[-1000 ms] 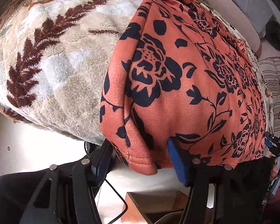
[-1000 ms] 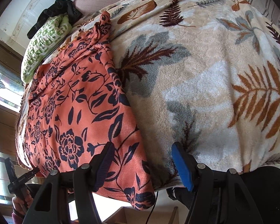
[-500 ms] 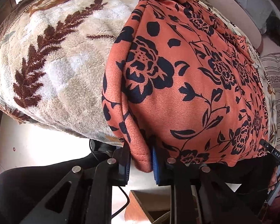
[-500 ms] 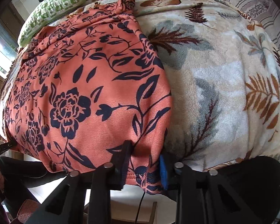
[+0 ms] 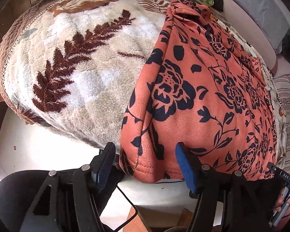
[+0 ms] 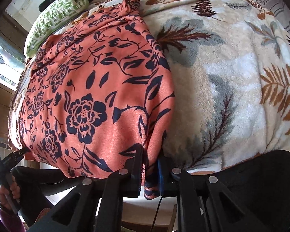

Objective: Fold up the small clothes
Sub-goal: 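Fold the hem toward the collar with both grippers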

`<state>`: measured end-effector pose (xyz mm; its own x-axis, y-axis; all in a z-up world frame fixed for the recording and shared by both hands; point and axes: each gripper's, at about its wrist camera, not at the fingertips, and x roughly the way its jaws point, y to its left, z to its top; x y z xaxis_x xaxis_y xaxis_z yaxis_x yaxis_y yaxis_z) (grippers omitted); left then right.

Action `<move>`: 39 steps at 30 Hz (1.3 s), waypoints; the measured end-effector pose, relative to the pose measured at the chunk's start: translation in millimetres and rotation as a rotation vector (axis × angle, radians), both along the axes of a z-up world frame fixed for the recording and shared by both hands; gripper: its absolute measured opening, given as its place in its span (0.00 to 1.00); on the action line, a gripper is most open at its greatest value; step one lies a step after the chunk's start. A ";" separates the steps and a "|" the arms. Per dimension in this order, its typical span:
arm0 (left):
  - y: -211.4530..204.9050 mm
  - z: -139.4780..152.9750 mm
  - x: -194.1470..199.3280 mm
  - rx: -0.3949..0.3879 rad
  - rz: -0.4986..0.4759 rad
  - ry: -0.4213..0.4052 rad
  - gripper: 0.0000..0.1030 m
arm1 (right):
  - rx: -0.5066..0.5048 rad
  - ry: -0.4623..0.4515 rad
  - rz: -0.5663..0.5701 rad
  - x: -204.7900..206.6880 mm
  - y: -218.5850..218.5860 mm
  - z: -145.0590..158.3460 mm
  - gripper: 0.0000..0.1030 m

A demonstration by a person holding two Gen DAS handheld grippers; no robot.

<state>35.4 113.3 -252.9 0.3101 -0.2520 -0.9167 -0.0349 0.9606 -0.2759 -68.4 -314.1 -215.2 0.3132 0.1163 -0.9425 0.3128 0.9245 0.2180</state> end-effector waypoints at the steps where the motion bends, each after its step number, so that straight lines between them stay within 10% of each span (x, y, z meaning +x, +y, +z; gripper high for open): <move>1: -0.8 1.4 2.5 -0.004 0.001 -0.014 0.62 | -0.002 0.004 -0.002 -0.1 -0.4 -1.3 0.16; 6: -15.2 3.4 8.6 0.036 -0.051 -0.010 0.08 | -0.003 -0.020 0.022 -0.2 2.3 -5.0 0.14; 16: -3.1 87.3 36.6 -0.196 -0.129 -0.122 0.06 | 0.351 -0.199 0.019 25.3 -21.4 63.2 0.08; 25: -17.4 165.5 174.9 -0.210 -0.163 -0.239 0.06 | 0.440 -0.407 -0.077 151.6 -71.8 131.4 0.08; 31: -41.0 133.5 311.2 -0.148 -0.117 -0.215 0.07 | 0.417 -0.485 -0.218 280.3 -123.0 114.3 0.08; 39: -50.8 22.8 392.1 -0.152 -0.002 -0.124 0.13 | 0.467 -0.358 -0.455 376.7 -175.0 -16.8 0.12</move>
<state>427.5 62.5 -230.1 0.4177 -0.3854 -0.8228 0.0102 0.9075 -0.4199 308.4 -489.2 -232.0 0.7045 0.2655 -0.6581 0.4789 0.5064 0.7170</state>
